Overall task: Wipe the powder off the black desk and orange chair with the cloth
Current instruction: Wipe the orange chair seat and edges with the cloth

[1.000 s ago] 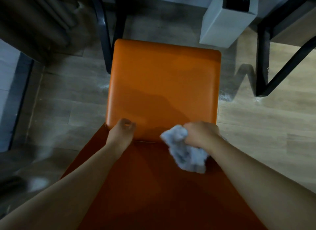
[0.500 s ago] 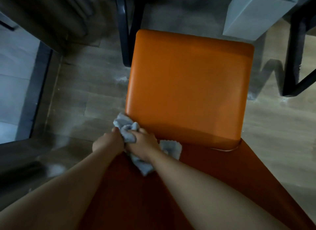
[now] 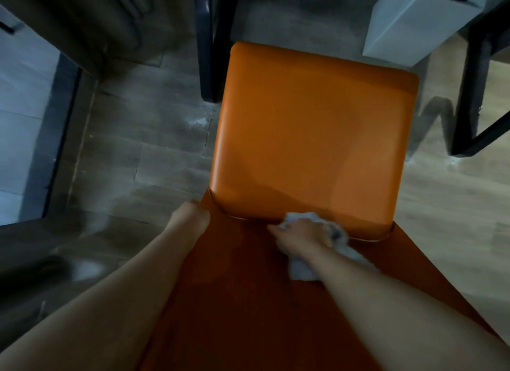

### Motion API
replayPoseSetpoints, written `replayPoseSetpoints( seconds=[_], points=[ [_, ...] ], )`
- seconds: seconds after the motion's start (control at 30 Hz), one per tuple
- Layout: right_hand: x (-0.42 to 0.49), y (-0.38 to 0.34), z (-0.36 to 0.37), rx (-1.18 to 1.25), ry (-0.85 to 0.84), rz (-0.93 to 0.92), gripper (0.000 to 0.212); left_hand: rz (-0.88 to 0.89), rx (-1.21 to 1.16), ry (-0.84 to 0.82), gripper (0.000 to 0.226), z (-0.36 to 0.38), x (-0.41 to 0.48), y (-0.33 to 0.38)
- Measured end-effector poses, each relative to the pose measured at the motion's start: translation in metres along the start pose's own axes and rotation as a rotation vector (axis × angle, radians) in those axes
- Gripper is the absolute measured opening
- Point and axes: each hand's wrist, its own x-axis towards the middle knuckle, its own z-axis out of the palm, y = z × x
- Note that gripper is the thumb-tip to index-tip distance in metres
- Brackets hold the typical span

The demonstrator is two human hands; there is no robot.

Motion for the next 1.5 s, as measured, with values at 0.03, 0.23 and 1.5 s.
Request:
replayPoseSetpoints(
  seconds=[0.03,0.23,1.5],
  points=[
    [-0.003,-0.032,0.004,0.153,0.032,-0.076,0.038,-0.021,-0.058,0.005,0.032,0.000,0.002,-0.001],
    [-0.009,-0.091,0.013,0.606,-0.084,-0.306,0.032,-0.135,-0.498,0.030,0.050,-0.003,0.002,-0.006],
    [-0.038,0.158,-0.056,-0.132,0.197,0.452,0.044,0.424,0.570,0.065,0.048,0.029,-0.054,-0.001]
  ],
)
